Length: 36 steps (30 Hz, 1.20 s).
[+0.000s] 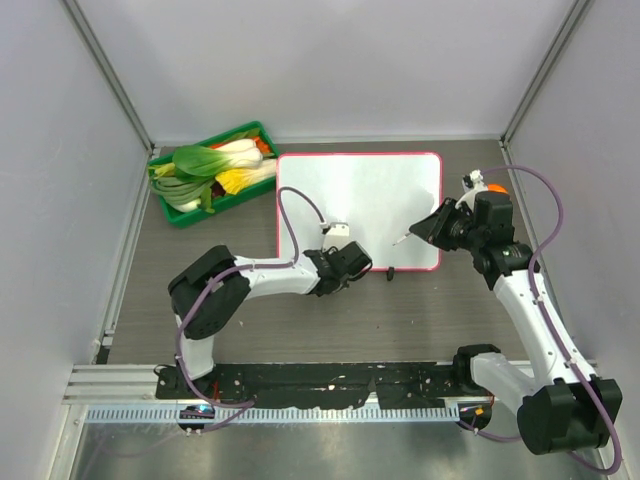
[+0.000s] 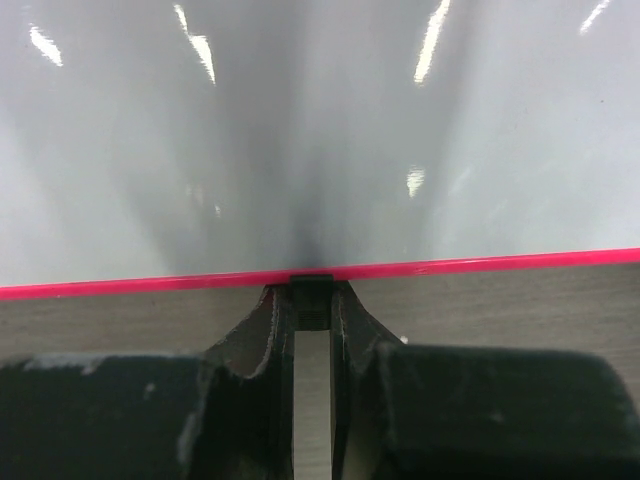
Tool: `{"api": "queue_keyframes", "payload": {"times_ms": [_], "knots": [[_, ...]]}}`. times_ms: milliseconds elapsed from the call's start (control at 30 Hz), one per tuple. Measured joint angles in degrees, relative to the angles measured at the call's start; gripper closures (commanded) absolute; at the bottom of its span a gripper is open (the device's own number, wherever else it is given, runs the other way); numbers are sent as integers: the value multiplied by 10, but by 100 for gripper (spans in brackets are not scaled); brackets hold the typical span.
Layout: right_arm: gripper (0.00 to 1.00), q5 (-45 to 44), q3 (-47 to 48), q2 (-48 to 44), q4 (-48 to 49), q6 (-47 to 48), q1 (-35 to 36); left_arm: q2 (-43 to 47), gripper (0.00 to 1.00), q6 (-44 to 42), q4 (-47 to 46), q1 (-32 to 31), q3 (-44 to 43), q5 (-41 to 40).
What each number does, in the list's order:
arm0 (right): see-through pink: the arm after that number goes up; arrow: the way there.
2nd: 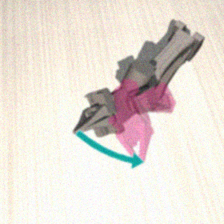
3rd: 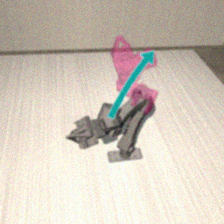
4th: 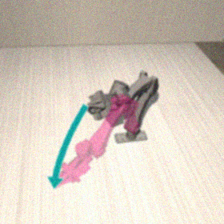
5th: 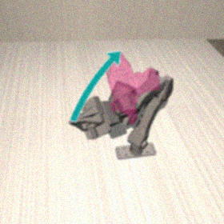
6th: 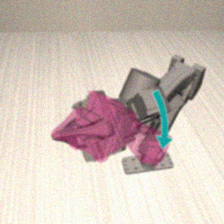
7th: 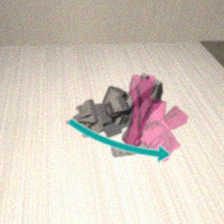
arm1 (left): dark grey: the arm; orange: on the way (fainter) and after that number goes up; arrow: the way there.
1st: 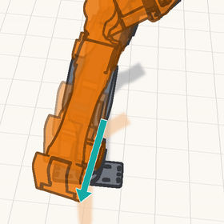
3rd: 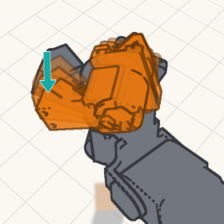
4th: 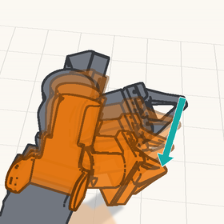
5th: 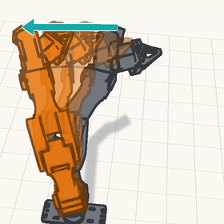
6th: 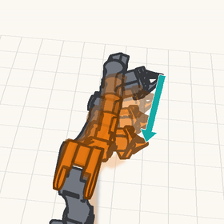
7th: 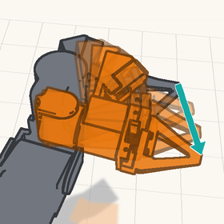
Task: Write a sentence on the whiteboard
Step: Move the whiteboard stand to the center of the board.
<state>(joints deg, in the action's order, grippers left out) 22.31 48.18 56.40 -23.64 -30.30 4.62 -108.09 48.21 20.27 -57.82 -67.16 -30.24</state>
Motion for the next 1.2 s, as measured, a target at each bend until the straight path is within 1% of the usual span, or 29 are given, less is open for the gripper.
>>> {"api": "queue_keyframes", "payload": {"times_ms": [167, 467, 733, 867, 933, 1200], "knots": [[99, 1, -3, -8, 0, 0, 0, 8, 100, 40, 27, -33, 6, -16], [99, 3, -6, -18, -2, 0, 0, 18, 100, 84, 30, -62, 25, -31], [99, 3, -12, -21, -3, 0, 0, 25, 100, 101, 37, -89, 33, -33], [99, 4, -13, -22, -3, 0, 0, 25, 98, 102, 38, -91, 33, -33], [99, 4, -13, -23, -3, 0, 0, 25, 100, 102, 38, -94, 33, -32], [99, 9, -13, -29, -3, -1, 0, 26, 100, 113, 41, -106, 33, -31]]}}
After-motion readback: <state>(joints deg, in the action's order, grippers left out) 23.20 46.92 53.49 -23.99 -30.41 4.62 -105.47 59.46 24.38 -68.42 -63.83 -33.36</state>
